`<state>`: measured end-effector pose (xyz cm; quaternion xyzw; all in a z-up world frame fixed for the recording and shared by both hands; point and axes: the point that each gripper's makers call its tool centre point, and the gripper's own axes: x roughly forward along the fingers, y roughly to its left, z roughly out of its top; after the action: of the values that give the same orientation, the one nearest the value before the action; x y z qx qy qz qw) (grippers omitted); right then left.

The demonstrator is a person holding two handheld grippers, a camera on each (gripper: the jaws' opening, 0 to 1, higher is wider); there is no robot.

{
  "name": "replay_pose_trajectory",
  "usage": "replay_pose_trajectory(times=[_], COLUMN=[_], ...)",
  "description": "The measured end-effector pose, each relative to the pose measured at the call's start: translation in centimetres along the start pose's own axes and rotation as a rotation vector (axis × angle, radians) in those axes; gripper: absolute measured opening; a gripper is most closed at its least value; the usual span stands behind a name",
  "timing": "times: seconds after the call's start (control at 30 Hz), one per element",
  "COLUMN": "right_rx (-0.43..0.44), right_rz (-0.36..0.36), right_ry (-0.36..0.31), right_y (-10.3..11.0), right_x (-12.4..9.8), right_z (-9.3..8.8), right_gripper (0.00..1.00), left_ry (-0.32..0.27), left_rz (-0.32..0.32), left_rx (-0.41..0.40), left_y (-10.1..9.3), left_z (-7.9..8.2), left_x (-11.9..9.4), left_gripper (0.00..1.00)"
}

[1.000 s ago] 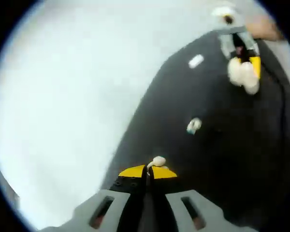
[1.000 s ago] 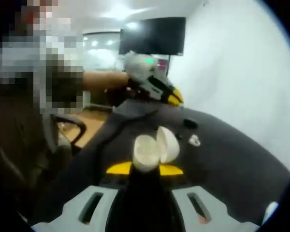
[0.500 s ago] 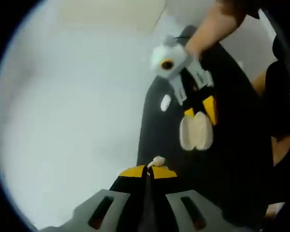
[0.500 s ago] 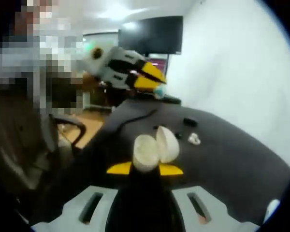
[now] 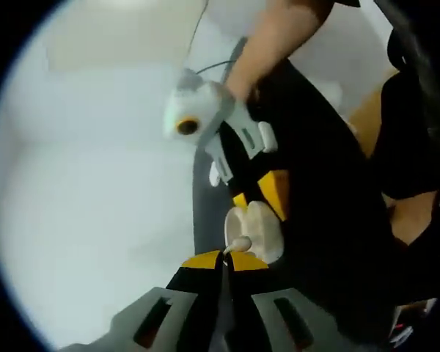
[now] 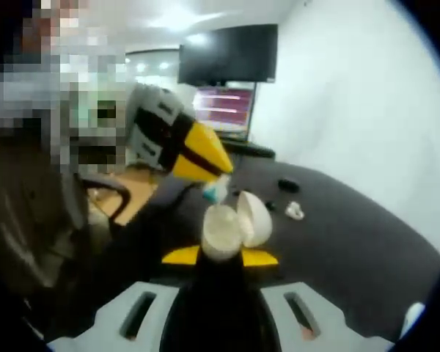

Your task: Pick up three earphones and place each one into its charging case using tactile feedback, ensure that each earphone is properly inserted and securely positioned inside the case.

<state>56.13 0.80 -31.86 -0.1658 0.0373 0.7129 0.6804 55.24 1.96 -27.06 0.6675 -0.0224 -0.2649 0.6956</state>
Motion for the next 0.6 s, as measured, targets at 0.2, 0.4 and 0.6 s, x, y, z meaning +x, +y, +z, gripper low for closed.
replay_pose_trajectory(times=[0.2,0.4,0.6], right_rx=[-0.004,-0.006,-0.006], right_rz=[-0.001,0.0,-0.001], right_ry=[-0.001,0.0,0.0], right_y=[0.0,-0.1,-0.1], right_x=[0.0,0.0,0.0], right_z=[0.0,0.0,0.0], right_gripper=[0.2,0.2,0.2], left_ry=[0.035,0.059,0.119], left_rz=[-0.042,-0.077,-0.102], left_rx=[-0.002,0.042,0.086], left_y=[-0.9,-1.1,-1.3], left_z=[-0.3,0.2,-1.6], left_x=[0.4,0.2,-0.5], left_gripper=[0.01,0.01,0.01])
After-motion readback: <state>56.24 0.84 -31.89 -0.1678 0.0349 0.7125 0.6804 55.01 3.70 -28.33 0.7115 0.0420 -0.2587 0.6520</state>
